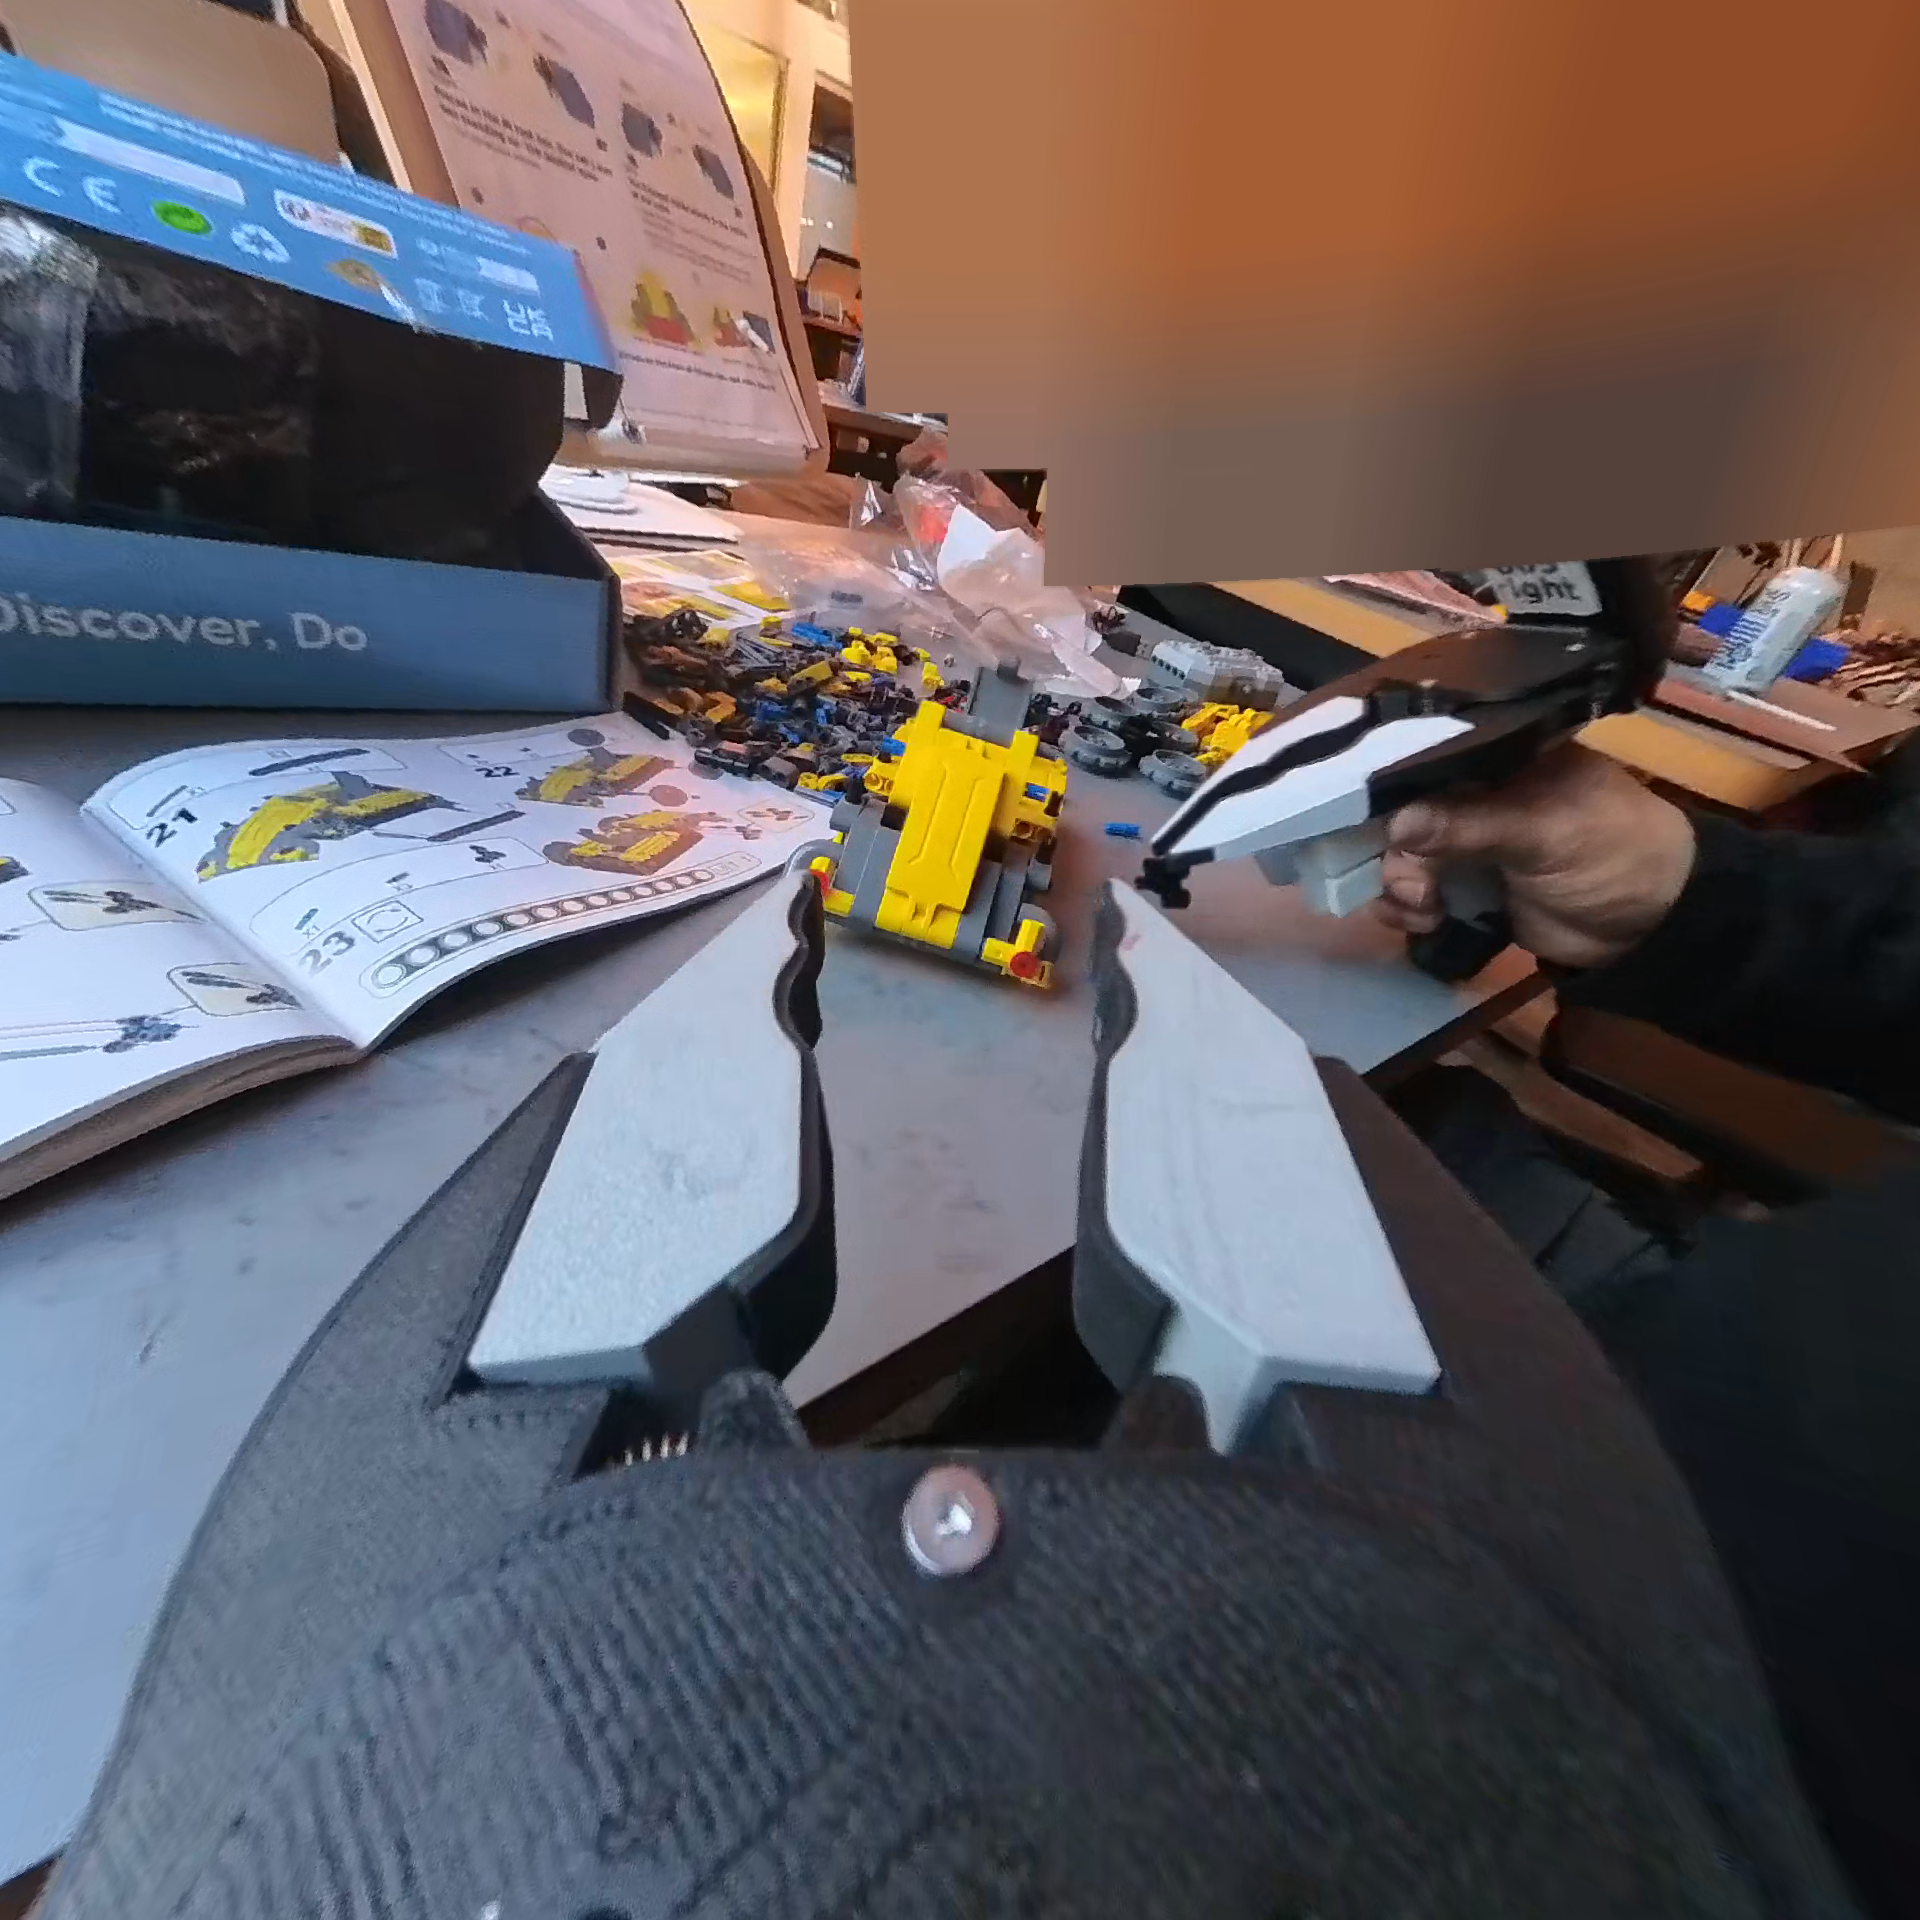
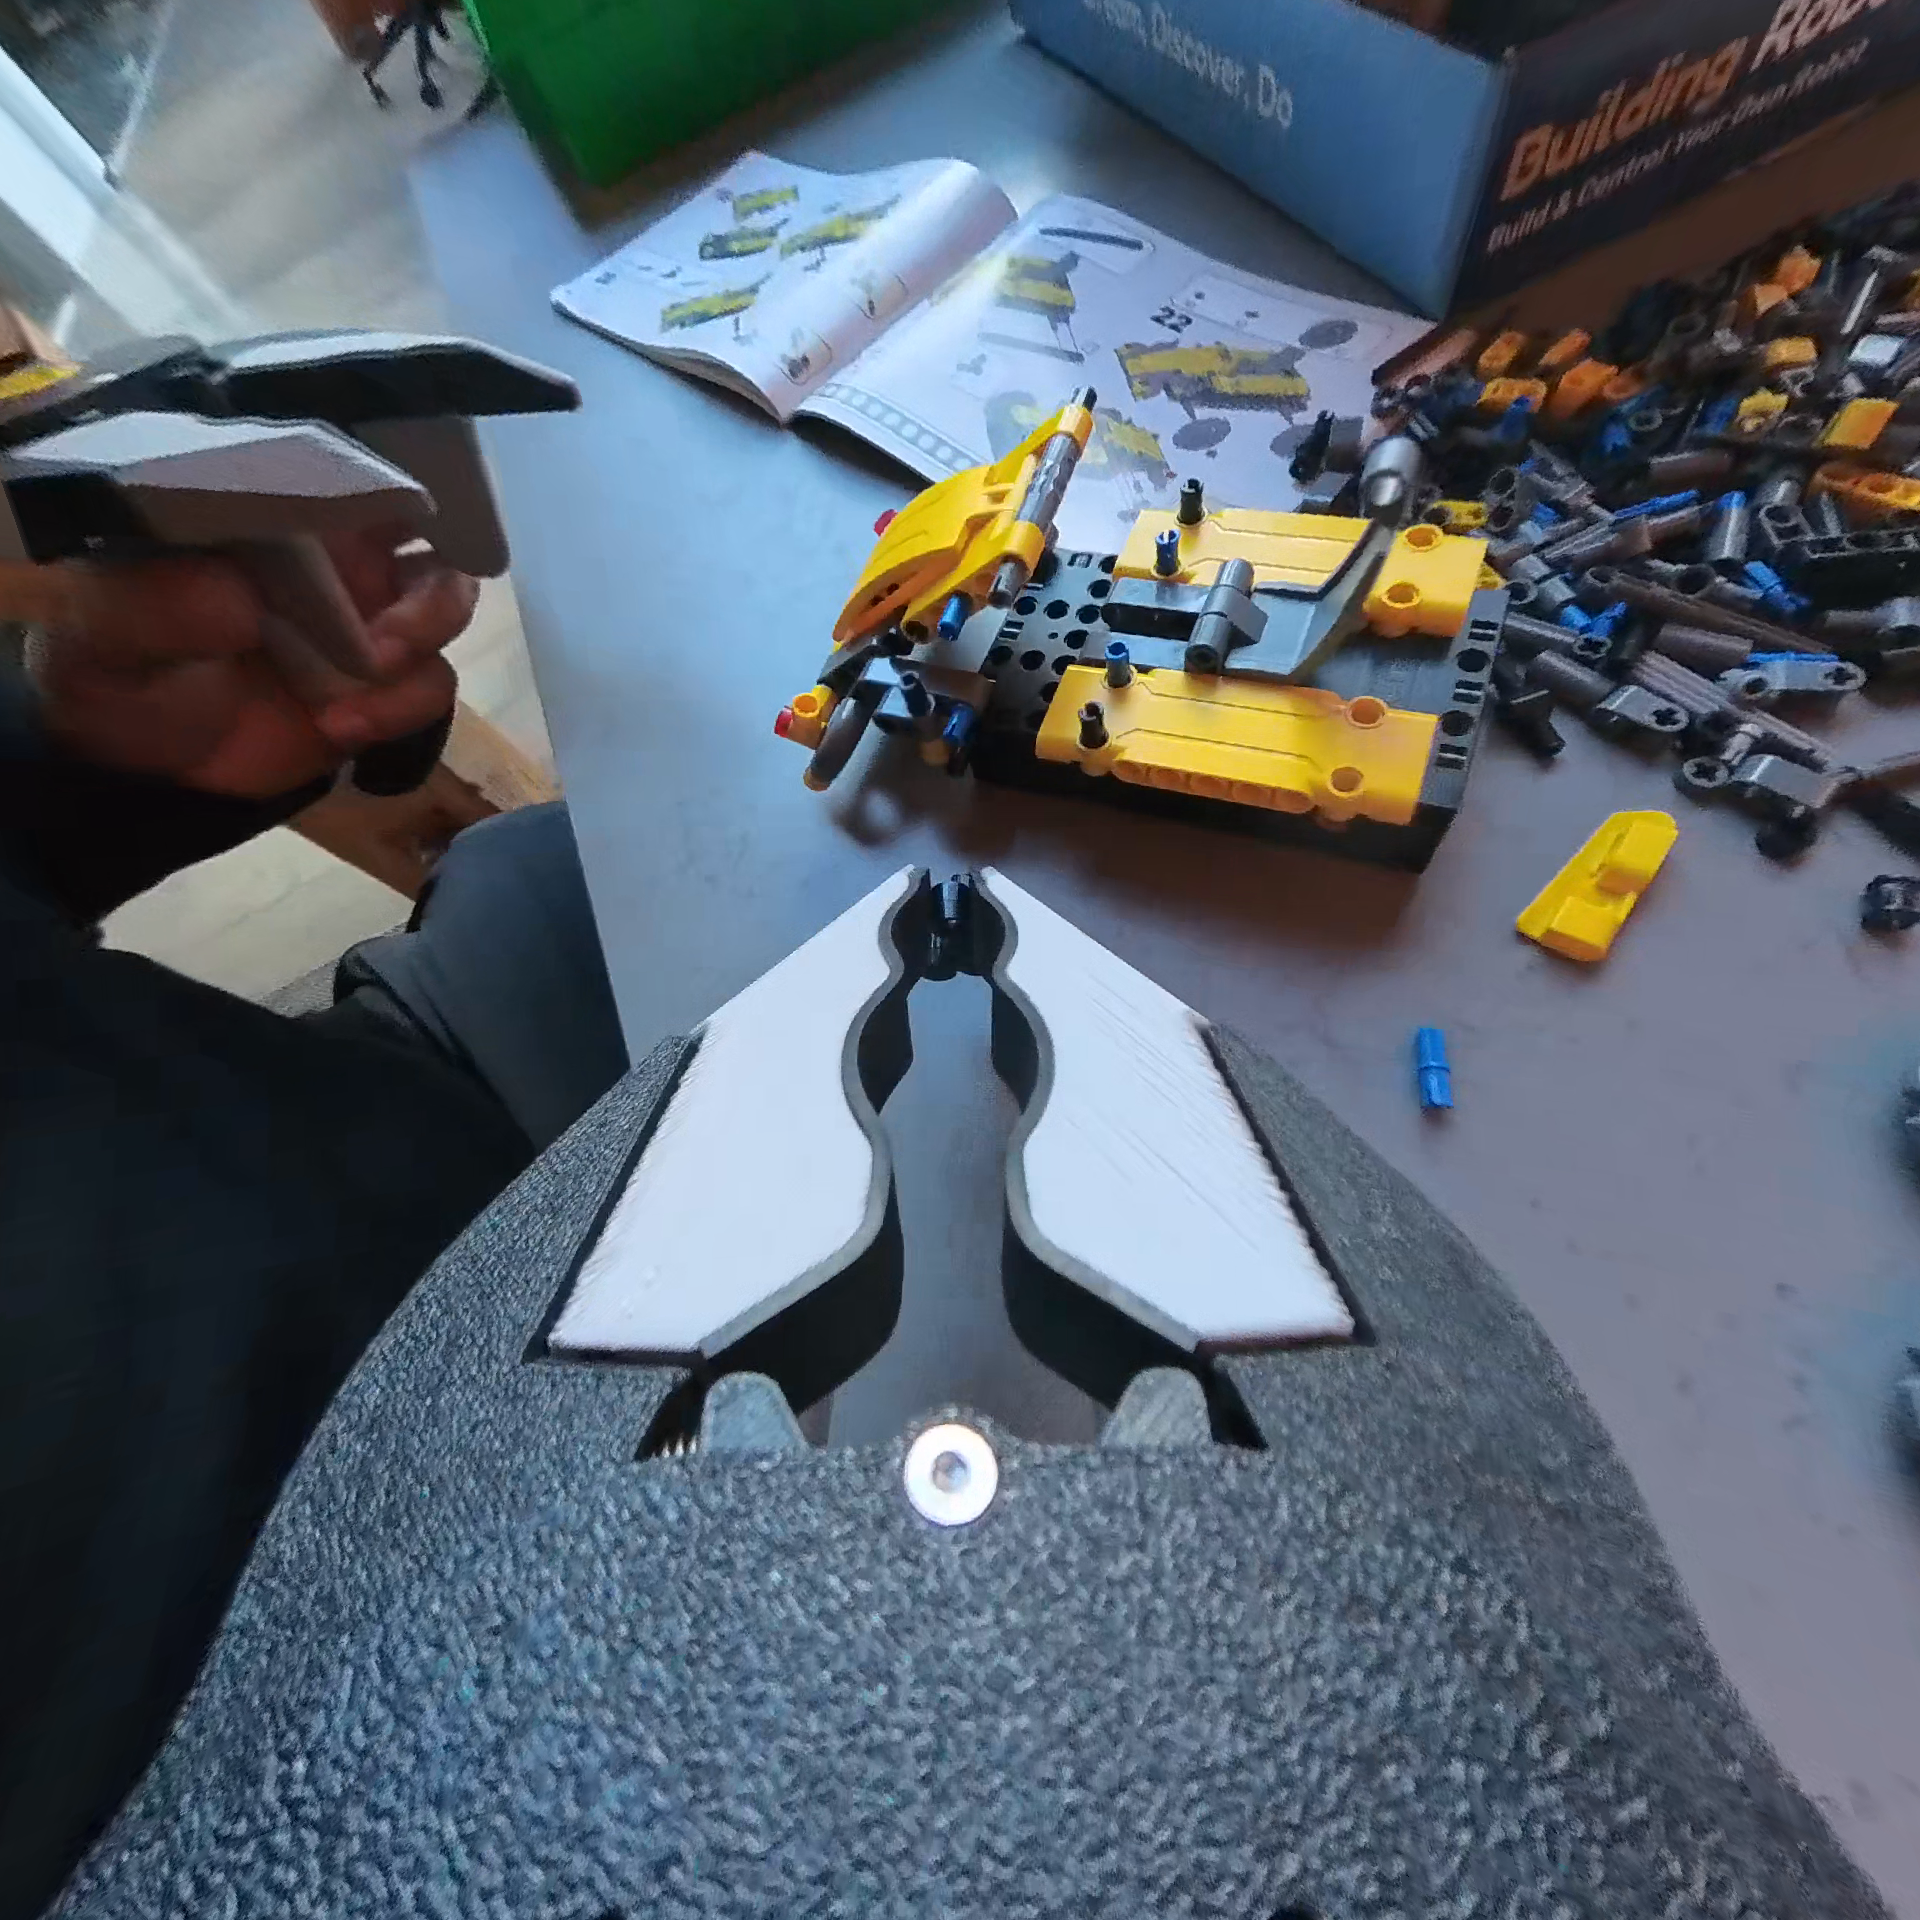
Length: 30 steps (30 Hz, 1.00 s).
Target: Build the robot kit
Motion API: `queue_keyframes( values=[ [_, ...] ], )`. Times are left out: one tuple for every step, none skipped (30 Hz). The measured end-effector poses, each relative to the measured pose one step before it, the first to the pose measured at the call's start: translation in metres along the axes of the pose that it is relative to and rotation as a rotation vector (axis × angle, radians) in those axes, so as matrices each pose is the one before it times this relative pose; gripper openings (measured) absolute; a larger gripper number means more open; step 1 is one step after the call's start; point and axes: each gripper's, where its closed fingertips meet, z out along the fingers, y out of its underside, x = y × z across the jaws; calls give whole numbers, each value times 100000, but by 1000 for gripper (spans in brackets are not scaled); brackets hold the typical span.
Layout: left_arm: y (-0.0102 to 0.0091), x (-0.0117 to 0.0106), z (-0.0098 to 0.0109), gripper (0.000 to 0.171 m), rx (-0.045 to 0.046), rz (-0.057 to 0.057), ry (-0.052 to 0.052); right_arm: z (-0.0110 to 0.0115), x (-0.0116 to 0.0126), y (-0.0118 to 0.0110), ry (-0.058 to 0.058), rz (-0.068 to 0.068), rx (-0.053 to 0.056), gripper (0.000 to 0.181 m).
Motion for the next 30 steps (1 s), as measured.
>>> queue_keyframes(
  values=[
    [-64, 49, 165, 50, -256, -1271, 242, -408, 117, 69, 209, -796, 575, 7],
    [29, -10, 125, 50, -370, 343, -639, -353, 111, 149, 55, -180, 227, 7],
    [179, -101, 113, 51, -872, 1815, -1797, -319, 108, 83, 119, 295, 739, 7],
    [200, -79, 109, 52, -1011, 1401, -1792, -293, 17, 42, -297, 552, 653, 7],
    [68, 52, 110, 53, -404, 251, -582, -250, 9, 101, -208, 130, 154, 7],
    [-32, 52, 109, 54, -105, -676, -122, -205, 41, 105, 151, -600, 161, 7],
    [-80, 43, 171, 55, -26, -528, -99, -173, 16, 60, -5, -1086, 172, 7],
    [-51, 1, 247, 58, -711, -45, -354, -111, 69, 49, 286, -1411, -176, 7],
    [-23, 36, 325, 61, -1561, 813, -270, -50, 170, 63, 878, -1641, -449, 7],
    [20, 53, 402, 65, -2264, 1863, -271, 21, 163, 48, 782, -1419, -516, 7],
    [60, 20, 509, 67, -3163, 2652, -456, 98, 10, 18, -168, -1009, -436, 7],
    [68, 23, 603, 68, -3986, 3446, -278, 164, -84, -39, -767, -669, -150, 7],
    [-67, 74, 695, 68, -3501, 3919, 263, 165, -28, -103, -449, -622, 209, 7],
    [-124, 90, 781, 68, -3268, 3921, 571, 177, -9, -129, -277, -294, 31, 7],
    [-117, 167, 858, 68, -3468, 3728, 1337, 172, -79, -161, -688, -184, 271, 7],
    [-40, 219, 942, 67, -3544, 3205, 1819, 184, -111, -208, -928, -277, 684, 7],
    [150, 256, 1001, 68, -4599, 2241, 2367, 178, -68, -211, -560, -146, 654, 7],
    [224, 202, 956, 70, -4680, 1603, 2200, 206, -112, -141, -875, 165, 127, 7],
    [203, 155, 839, 73, -4087, 1392, 1859, 257, -141, 44, -1214, 381, -898, 7],
    [44, 76, 676, 75, -2630, 531, 1355, 233, 16, 80, -153, 70, -1001, 7],
    [-45, -11, 515, 75, -1216, 643, 1024, 122, 14, 10, 18, -157, -441, 7],
    [78, -106, 450, 74, -1479, 748, 564, 74, -43, -13, -450, 5, -212, 7],
    [376, -217, 439, 76, -3662, 651, -176, 47, 38, 12, -257, 450, -143, 7],
    [473, -180, 387, 78, -4496, 1525, -314, 12, -37, 23, -972, 677, -152, 7],
    [73, -230, 187, 77, -1533, 1800, -1078, -2, -121, 25, -1737, 930, -220, 7],
    [163, -152, 205, 77, -1839, 988, -304, 50, 0, 58, -1333, 1520, -561, 7],
    [282, -129, 217, 76, -2471, 343, 108, 124, 89, 141, -1022, 2033, -1182, 7],
    [396, -17, 298, 77, -3173, -34, 1154, 154, 161, 151, -598, 2161, -1406, 7],
    [350, 30, 298, 78, -2422, -1097, 1587, 131, 215, 63, -229, 2073, -832, 7],
    [101, 49, 204, 79, -507, -1899, 2105, 90, 151, -25, -673, 2093, -275, 7]
  ],
)
